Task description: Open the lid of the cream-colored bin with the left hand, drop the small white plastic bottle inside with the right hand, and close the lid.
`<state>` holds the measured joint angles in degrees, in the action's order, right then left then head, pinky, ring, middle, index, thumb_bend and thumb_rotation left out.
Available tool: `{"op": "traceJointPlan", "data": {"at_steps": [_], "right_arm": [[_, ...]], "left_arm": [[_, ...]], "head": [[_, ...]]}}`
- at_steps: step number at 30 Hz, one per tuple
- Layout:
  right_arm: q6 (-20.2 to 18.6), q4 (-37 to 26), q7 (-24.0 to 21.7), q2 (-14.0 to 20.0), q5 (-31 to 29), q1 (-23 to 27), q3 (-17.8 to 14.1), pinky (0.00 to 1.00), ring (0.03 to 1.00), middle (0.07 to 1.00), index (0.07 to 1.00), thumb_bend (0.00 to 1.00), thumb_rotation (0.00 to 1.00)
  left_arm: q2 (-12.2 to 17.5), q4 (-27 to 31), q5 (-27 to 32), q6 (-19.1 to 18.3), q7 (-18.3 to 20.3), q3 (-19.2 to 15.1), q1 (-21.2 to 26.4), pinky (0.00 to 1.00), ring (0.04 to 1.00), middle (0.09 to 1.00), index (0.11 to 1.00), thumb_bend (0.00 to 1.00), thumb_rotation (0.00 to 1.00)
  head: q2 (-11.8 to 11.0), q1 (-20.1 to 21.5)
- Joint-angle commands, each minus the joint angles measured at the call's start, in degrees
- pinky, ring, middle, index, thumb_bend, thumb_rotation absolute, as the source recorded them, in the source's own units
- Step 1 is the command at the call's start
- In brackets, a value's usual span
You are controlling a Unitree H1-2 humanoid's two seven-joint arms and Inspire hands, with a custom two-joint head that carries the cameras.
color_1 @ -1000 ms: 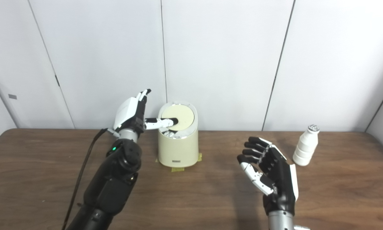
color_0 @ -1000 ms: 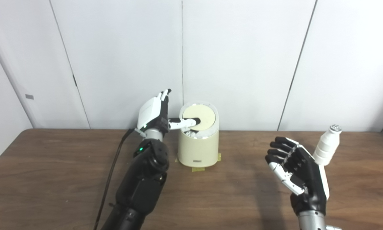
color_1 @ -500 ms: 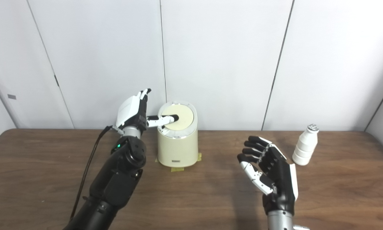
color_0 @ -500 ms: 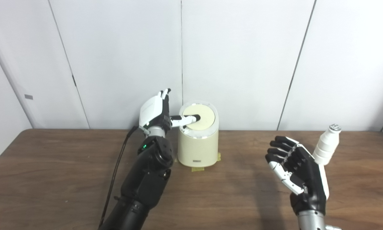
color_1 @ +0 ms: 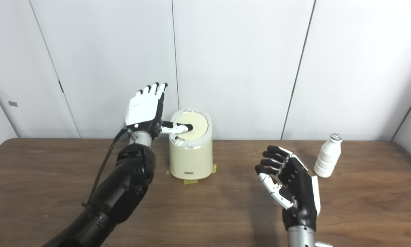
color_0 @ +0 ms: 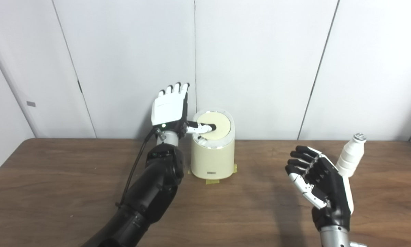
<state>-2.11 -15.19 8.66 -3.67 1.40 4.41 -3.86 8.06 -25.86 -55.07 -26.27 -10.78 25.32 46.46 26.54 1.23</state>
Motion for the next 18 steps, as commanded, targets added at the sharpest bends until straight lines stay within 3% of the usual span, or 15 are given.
{"op": "traceJointPlan", "data": {"at_steps": [1, 18], "right_arm": [[1.86, -2.1, -0.06, -0.39, 0.28, 1.99, 0.28, 0.52, 0.602, 0.635, 0.626, 0.27, 0.05], [0.84, -2.59, -0.14, -0.11, 1.07, 2.06, 0.47, 0.52, 0.6, 0.634, 0.627, 0.27, 0.05]], "left_arm": [[1.07, -1.04, -2.6, -0.37, -0.98, 0.76, 2.43, 1.0, 1.0, 1.0, 1.0, 1.0, 0.29], [1.62, -5.22, -2.52, -0.13, -3.08, 0.45, 1.71, 1.0, 1.0, 0.985, 0.968, 1.0, 0.33]], "head": [[0.06, 0.03], [0.11, 0.08]]}}
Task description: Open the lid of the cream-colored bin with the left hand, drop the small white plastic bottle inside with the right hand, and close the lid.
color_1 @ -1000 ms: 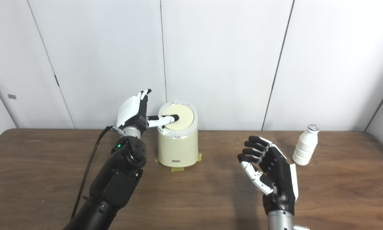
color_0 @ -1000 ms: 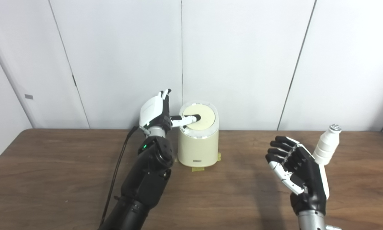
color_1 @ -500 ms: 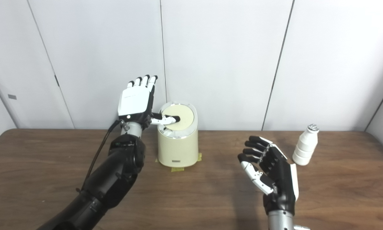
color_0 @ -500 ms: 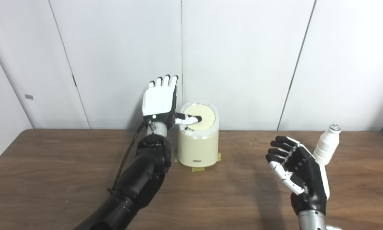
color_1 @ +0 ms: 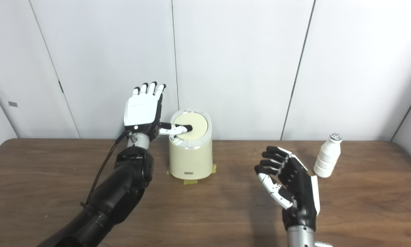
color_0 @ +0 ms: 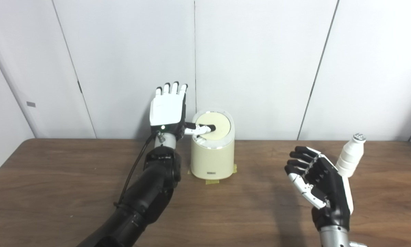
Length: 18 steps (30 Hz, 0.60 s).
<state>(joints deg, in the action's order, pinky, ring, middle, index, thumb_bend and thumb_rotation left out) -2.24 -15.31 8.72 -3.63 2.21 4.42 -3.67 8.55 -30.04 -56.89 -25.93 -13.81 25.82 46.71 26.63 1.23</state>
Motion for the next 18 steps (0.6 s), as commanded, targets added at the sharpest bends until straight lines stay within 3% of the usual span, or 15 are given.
{"op": "traceJointPlan", "data": {"at_steps": [1, 16, 17, 18], "right_arm": [[1.02, -2.6, -0.25, -0.18, 0.21, 2.02, 0.31, 0.52, 0.601, 0.635, 0.628, 0.27, 0.06], [-0.46, -3.77, -0.16, -0.49, 0.66, 2.0, 0.46, 0.52, 0.601, 0.634, 0.628, 0.26, 0.04], [-0.54, -3.78, -0.04, -0.52, 0.83, 2.02, 0.41, 0.52, 0.601, 0.633, 0.625, 0.26, 0.04], [-0.64, -3.77, 0.03, -0.55, 0.89, 2.03, 0.33, 0.52, 0.6, 0.633, 0.625, 0.26, 0.05]], "left_arm": [[1.17, -1.04, -0.73, -0.48, -0.01, 0.0, 1.38, 1.0, 1.0, 0.983, 0.968, 1.0, 0.33], [1.23, -1.62, -0.23, -0.02, -0.41, 0.26, 1.11, 1.0, 1.0, 0.983, 0.974, 1.0, 0.36], [1.13, -1.36, 0.06, -0.05, -0.73, -0.07, 0.96, 1.0, 1.0, 0.982, 0.968, 0.92, 0.52], [0.96, -0.9, 0.62, -0.16, -0.73, -0.58, 0.8, 1.0, 1.0, 0.983, 0.968, 0.9, 0.54]], "head": [[0.03, 0.08], [0.24, 0.26], [0.28, 0.22], [0.27, 0.2]]}}
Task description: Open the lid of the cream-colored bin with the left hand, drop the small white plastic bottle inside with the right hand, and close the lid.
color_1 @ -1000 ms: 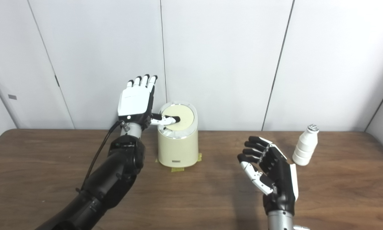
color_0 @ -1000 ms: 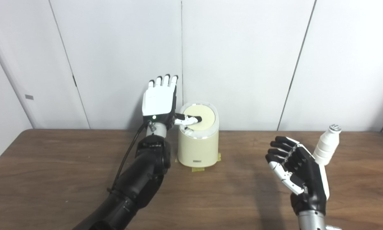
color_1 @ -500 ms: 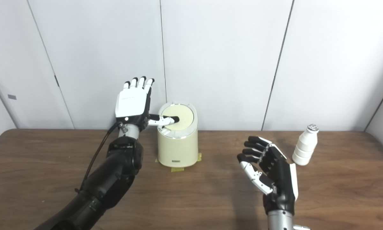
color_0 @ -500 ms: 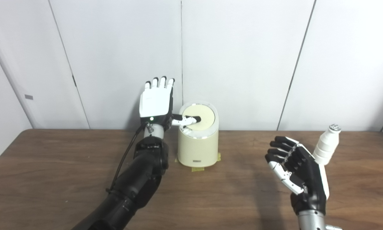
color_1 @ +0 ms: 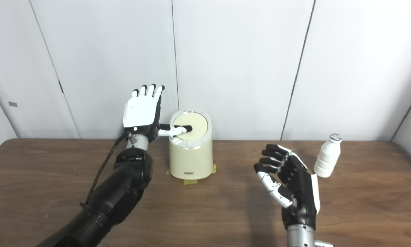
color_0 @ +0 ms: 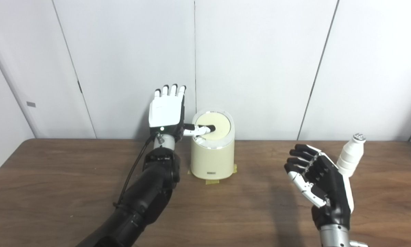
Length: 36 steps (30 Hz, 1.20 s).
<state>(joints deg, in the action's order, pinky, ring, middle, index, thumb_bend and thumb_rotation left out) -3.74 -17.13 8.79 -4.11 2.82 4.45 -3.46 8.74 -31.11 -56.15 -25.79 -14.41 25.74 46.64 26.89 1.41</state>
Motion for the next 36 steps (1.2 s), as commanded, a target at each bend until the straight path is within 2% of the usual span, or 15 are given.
{"op": "traceJointPlan", "data": {"at_steps": [1, 2, 4, 11, 15, 17, 18, 20, 21, 23, 25, 27, 28, 32, 36], "right_arm": [[0.85, -1.92, -0.18, -0.02, 0.08, 2.01, 0.1, 0.52, 0.602, 0.635, 0.626, 0.27, 0.05], [0.88, -1.88, -0.34, 0.04, -0.13, 2.0, 0.09, 0.52, 0.606, 0.639, 0.63, 0.26, 0.05], [1.0, -1.81, -0.3, -0.03, -0.18, 1.99, 0.05, 0.52, 0.604, 0.638, 0.63, 0.26, 0.05], [1.34, -1.54, -0.41, 0.29, 0.25, 1.91, 0.14, 0.52, 0.604, 0.638, 0.63, 0.26, 0.04], [0.76, -1.71, -0.2, 0.09, 0.27, 1.91, 0.01, 0.52, 0.604, 0.637, 0.626, 0.27, 0.06], [0.56, -1.93, -0.2, 0.02, 0.13, 1.81, 0.0, 0.53, 0.604, 0.636, 0.626, 0.27, 0.06], [0.79, -1.89, -0.33, 0.14, 0.08, 1.79, 0.03, 0.53, 0.604, 0.635, 0.626, 0.27, 0.05], [0.84, -1.88, -0.53, 0.35, -0.03, 1.79, 0.04, 0.52, 0.602, 0.636, 0.626, 0.27, 0.04], [0.77, -1.82, -0.52, 0.33, -0.09, 1.84, -0.02, 0.52, 0.603, 0.637, 0.626, 0.27, 0.04], [0.71, -1.65, -0.44, 0.21, -0.37, 1.94, -0.17, 0.53, 0.606, 0.637, 0.628, 0.27, 0.05], [0.95, -1.57, -0.12, 0.19, 0.55, 2.03, -0.04, 0.53, 0.605, 0.636, 0.626, 0.27, 0.05], [0.56, -1.75, 0.1, 0.02, 0.98, 2.11, 0.03, 0.52, 0.604, 0.635, 0.622, 0.27, 0.07], [0.53, -1.73, 0.05, 0.06, 1.04, 2.14, 0.06, 0.52, 0.604, 0.636, 0.623, 0.27, 0.07], [1.67, -1.21, -0.04, 0.31, 1.43, 2.24, 0.09, 0.52, 0.601, 0.636, 0.627, 0.27, 0.05], [1.78, -1.15, -0.14, 0.64, 1.86, 2.25, 0.14, 0.52, 0.604, 0.637, 0.629, 0.26, 0.08]], "left_arm": [[0.63, 0.85, 0.41, -0.51, 0.25, -1.01, 0.74, 1.0, 1.0, 0.993, 0.975, 0.78, 0.76], [0.53, 1.53, 0.97, -0.63, 0.62, -1.55, 0.64, 1.0, 1.0, 0.997, 0.976, 0.72, 0.88], [0.12, 3.49, 2.15, -0.94, 1.43, -3.49, 0.31, 1.0, 1.0, 0.991, 0.966, 0.7, 0.98], [-0.08, 8.08, 4.11, -0.98, 2.96, -8.05, -0.38, 1.0, 0.984, 0.973, 0.956, 0.74, 1.0], [-1.57, 11.27, 10.27, 0.74, 1.52, -12.83, -1.31, 1.0, 0.975, 0.961, 0.942, 0.77, 1.0], [-2.67, 14.41, 14.92, 1.85, 1.8, -16.14, -2.15, 0.99, 0.965, 0.949, 0.929, 0.72, 1.0], [-3.07, 16.24, 17.36, 2.91, 2.01, -17.62, -2.74, 1.0, 0.965, 0.947, 0.926, 0.7, 1.0], [-3.57, 18.51, 20.71, 5.03, 1.75, -19.52, -3.68, 1.0, 0.956, 0.941, 0.921, 0.51, 1.0], [-3.88, 19.94, 22.82, 6.91, 1.53, -20.6, -4.42, 1.0, 0.954, 0.939, 0.918, 0.47, 1.0], [-4.74, 22.68, 29.76, 13.01, 2.03, -23.48, -6.43, 0.8, 0.865, 0.866, 0.837, 0.33, 1.0], [-5.12, 25.12, 36.71, 19.01, 3.74, -25.69, -9.05, 0.74, 0.804, 0.801, 0.778, 0.28, 1.0], [-5.1, 27.91, 42.07, 22.61, 6.21, -26.65, -12.19, 0.71, 0.764, 0.76, 0.745, 0.22, 1.0], [-5.23, 29.43, 43.89, 23.66, 6.92, -26.96, -13.9, 0.7, 0.755, 0.751, 0.736, 0.2, 0.98], [-5.87, 35.34, 48.65, 26.47, 8.45, -27.72, -21.22, 0.66, 0.74, 0.737, 0.714, 0.16, 0.77], [-6.12, 38.61, 50.49, 29.79, 8.4, -28.51, -28.11, 0.67, 0.735, 0.737, 0.719, 0.18, 0.75]], "head": [[0.0, 0.03], [0.0, 0.03], [-0.07, 0.08], [-0.17, 0.14], [-0.07, 0.18], [0.09, 0.14], [0.08, 0.07], [0.08, 0.07], [0.14, 0.11], [0.04, 0.39], [0.17, 0.59], [0.29, 0.65], [0.23, 0.68], [-0.08, 0.77], [-0.13, 1.11]]}}
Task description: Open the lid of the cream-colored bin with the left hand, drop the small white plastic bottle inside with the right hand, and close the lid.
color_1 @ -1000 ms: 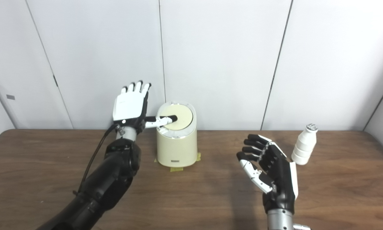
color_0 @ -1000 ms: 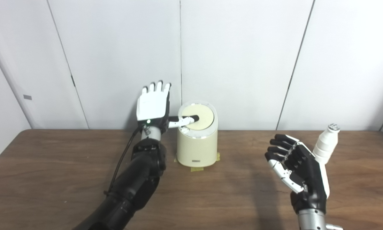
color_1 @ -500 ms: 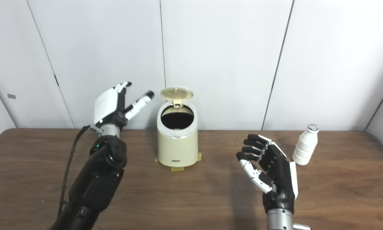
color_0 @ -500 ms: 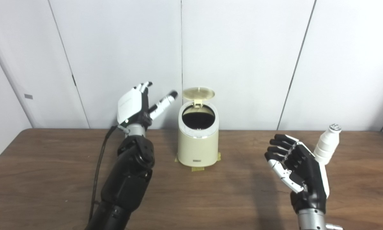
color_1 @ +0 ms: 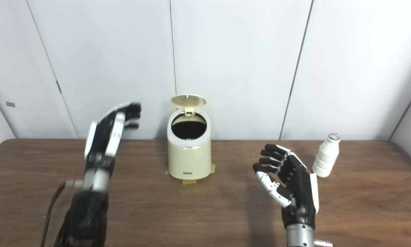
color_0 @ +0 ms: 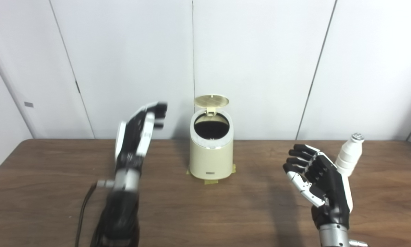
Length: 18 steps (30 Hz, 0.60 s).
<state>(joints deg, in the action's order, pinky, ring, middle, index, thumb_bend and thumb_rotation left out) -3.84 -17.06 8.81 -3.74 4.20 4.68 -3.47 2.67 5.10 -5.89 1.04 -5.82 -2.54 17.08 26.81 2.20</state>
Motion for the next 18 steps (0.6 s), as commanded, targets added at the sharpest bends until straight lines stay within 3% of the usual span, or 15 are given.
{"op": "traceJointPlan", "data": {"at_steps": [1, 4, 7, 10, 13, 15, 18], "right_arm": [[1.83, -1.29, -0.14, 0.26, 0.5, 1.99, 0.13, 0.52, 0.606, 0.638, 0.629, 0.26, 0.09], [2.3, -1.52, -0.13, 0.24, 0.23, 1.91, 0.08, 0.51, 0.596, 0.63, 0.622, 0.27, 0.1], [4.38, -1.3, 0.89, 0.59, 2.58, 1.78, 0.07, 0.51, 0.59, 0.626, 0.616, 0.28, 0.08], [8.89, 0.1, 3.55, 1.4, 7.26, 1.74, -0.57, 0.53, 0.597, 0.622, 0.615, 0.32, 0.18], [15.24, 2.87, 7.11, 1.73, 8.48, 2.18, -2.9, 0.56, 0.585, 0.607, 0.624, 0.41, 0.12], [18.49, 3.77, 8.62, 1.59, 7.51, 2.69, -4.4, 0.54, 0.542, 0.548, 0.519, 0.48, 0.13], [20.14, 3.03, 12.24, 0.57, 9.11, 4.13, -6.92, 0.35, 0.397, 0.454, 0.517, 0.51, 0.01]], "left_arm": [[-0.11, 3.07, -0.12, 3.69, -0.61, -0.43, -0.28, 0.66, 0.731, 0.735, 0.717, 0.18, 0.77], [-0.09, 4.35, -0.77, 6.07, -1.51, -1.15, -4.43, 0.65, 0.726, 0.73, 0.709, 0.16, 0.85], [-0.41, 5.77, 0.39, 7.03, -1.52, -1.95, -7.32, 0.65, 0.727, 0.733, 0.712, 0.17, 0.87], [-0.68, 7.28, 2.58, 8.23, -0.85, -2.48, -10.2, 0.68, 0.735, 0.74, 0.717, 0.23, 0.83], [-0.62, 9.07, 4.28, 8.43, -0.29, -2.9, -12.48, 0.72, 0.749, 0.747, 0.722, 0.27, 0.81], [-0.57, 10.17, 4.86, 8.14, -0.14, -3.12, -13.44, 0.73, 0.755, 0.75, 0.723, 0.28, 0.81], [-1.0, 11.01, 6.42, 8.38, -0.3, -3.75, -14.63, 0.72, 0.755, 0.748, 0.719, 0.29, 0.82]], "head": [[0.06, 0.34], [-0.03, 0.78], [0.06, 1.37], [0.24, 1.6], [0.62, 2.11], [1.07, 2.57], [1.57, 2.49]]}}
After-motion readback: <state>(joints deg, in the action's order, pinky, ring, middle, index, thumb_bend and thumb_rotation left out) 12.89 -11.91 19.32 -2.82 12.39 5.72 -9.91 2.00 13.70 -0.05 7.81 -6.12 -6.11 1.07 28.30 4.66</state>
